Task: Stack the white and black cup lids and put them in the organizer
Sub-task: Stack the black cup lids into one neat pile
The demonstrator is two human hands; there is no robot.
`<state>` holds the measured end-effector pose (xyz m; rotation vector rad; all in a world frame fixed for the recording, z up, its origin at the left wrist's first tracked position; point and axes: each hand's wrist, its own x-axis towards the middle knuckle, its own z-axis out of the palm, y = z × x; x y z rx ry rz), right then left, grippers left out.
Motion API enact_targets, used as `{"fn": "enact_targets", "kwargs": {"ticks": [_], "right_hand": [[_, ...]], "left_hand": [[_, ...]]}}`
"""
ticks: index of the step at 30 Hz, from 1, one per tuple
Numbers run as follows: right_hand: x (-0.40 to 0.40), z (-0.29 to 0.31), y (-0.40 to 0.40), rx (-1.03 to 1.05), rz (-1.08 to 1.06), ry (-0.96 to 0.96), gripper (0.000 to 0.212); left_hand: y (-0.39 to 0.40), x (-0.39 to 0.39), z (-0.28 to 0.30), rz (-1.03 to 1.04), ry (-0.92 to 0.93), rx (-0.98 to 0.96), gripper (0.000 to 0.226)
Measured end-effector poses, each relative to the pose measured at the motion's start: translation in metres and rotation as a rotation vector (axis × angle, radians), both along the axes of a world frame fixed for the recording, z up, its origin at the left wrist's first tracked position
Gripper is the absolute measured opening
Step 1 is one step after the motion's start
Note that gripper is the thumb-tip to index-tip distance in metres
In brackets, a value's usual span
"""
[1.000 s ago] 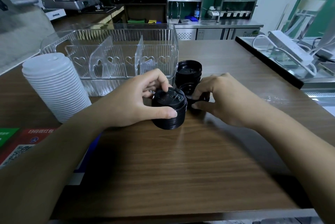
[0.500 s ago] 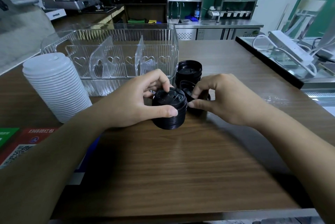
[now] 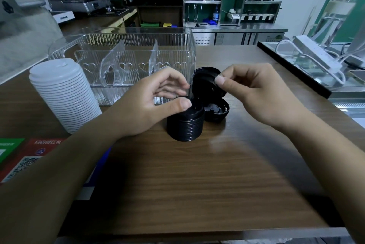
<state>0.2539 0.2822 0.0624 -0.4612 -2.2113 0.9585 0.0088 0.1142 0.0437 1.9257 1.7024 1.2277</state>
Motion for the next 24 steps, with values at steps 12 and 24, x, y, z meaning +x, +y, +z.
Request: {"fn": "enact_targets", "kwargs": {"ticks": [12,24], "right_hand": [[-0.014,-0.004,-0.020,-0.425,0.278,0.187,0.027],[-0.011,-0.002,-0.022,-0.109,0.128,0.162,0.038]], "left_hand": [[-0.001,0.014,0.001,0.025,-0.016,0.188,0.100],[-0.002,0.008,0.005,0.033,0.004,0.183,0.073]]}}
